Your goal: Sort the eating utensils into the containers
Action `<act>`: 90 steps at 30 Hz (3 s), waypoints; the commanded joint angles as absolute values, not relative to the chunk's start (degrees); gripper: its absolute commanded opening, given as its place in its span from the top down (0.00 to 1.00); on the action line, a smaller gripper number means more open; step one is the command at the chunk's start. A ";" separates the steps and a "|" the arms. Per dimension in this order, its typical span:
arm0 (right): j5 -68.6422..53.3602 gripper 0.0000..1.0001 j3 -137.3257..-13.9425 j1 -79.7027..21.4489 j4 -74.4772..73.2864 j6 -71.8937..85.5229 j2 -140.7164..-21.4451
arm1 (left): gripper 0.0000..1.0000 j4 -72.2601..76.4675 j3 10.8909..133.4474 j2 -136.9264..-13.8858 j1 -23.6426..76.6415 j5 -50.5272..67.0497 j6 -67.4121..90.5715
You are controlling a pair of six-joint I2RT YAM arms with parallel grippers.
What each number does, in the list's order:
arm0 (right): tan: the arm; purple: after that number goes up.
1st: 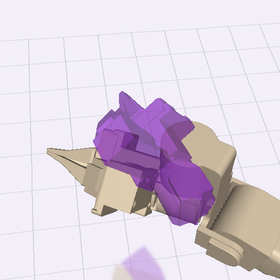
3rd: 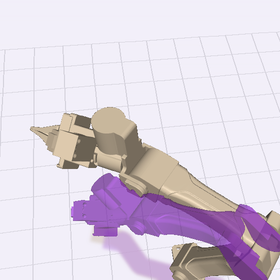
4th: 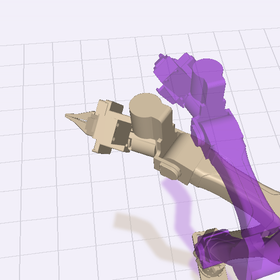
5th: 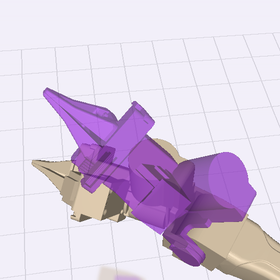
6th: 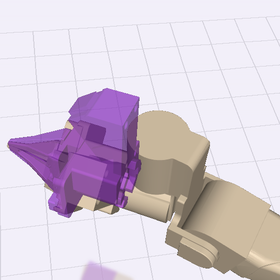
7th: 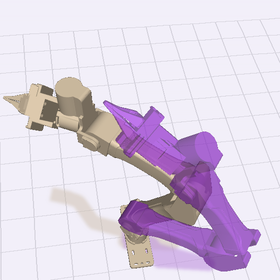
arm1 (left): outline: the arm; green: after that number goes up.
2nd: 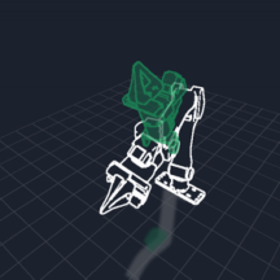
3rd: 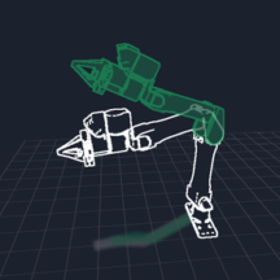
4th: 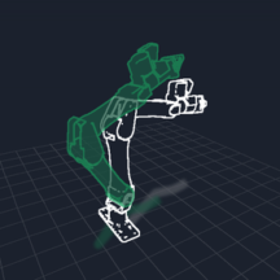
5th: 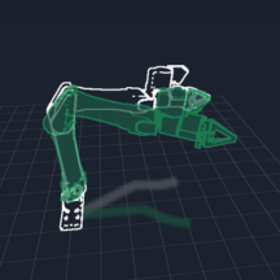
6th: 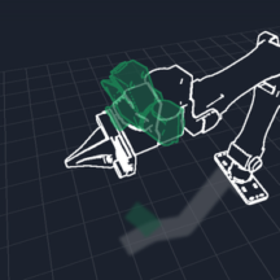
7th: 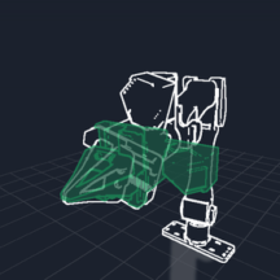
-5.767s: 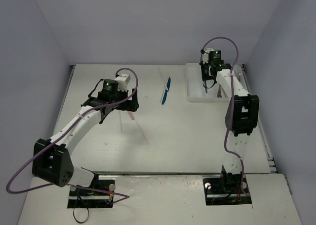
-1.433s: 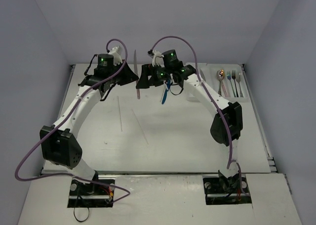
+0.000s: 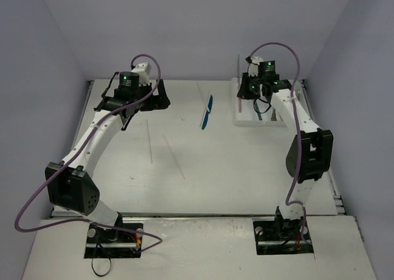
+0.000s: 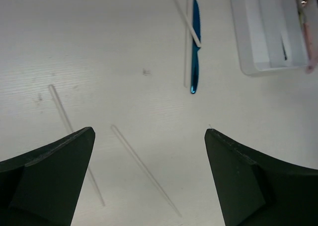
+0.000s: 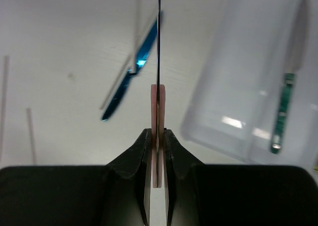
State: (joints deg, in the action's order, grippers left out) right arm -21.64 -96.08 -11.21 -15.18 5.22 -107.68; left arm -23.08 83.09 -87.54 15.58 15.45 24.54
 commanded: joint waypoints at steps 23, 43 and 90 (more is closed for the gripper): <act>-10.21 1.00 -107.74 -0.44 -14.87 -2.29 -124.47 | 0.07 -23.98 82.36 -88.72 15.56 5.16 13.77; -10.84 0.53 -106.73 -0.32 -15.50 -0.62 -122.49 | 0.07 -21.92 83.99 -95.16 17.96 6.50 16.64; -22.56 0.51 -97.41 5.19 -16.52 6.77 -103.11 | 0.61 -26.86 122.70 -136.14 33.50 7.74 10.37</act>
State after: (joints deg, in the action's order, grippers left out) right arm -20.98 -96.95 4.86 -18.67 6.07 -103.77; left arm -27.26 119.66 -138.20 33.21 8.82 11.61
